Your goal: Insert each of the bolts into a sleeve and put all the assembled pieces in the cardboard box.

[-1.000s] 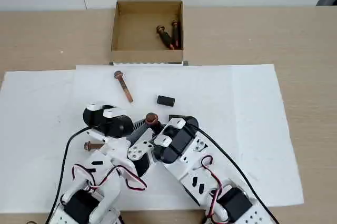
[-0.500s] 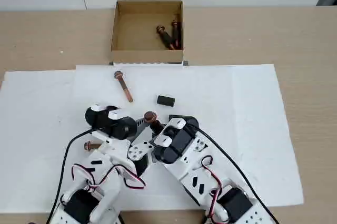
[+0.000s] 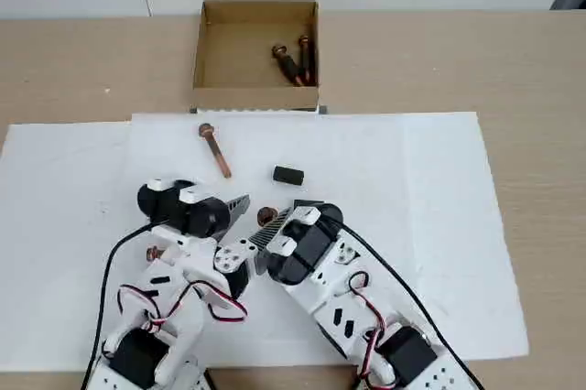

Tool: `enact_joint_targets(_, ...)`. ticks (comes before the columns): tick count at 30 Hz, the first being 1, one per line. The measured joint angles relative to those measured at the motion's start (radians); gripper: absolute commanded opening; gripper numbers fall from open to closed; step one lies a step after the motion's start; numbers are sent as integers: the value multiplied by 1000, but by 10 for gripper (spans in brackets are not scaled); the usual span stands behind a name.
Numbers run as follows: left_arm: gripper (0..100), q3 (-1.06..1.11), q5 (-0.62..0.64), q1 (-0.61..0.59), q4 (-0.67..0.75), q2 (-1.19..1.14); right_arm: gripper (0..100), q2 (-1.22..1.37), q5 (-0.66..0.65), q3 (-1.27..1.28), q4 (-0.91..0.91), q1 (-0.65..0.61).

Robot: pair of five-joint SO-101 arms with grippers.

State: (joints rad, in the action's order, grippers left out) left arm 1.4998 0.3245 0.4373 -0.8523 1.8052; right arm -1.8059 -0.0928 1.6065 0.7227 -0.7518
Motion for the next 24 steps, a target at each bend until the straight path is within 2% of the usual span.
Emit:
enact_joint_targets(4,0,-60,15,0,0,0,2,0,0,0,0,2)
enact_joint_targets(7,6,-81,3,-38,0,0,2,0,0,0,0,38)
enact_joint_targets(12,6,-80,-110,-166,0,0,2,0,0,0,0,152)
enact_joint_targets(19,6,44,-224,-311,0,0,2,3,0,-57,0,247)
enact_joint_targets(24,6,123,-284,-384,0,0,2,127,0,-186,-3,276)
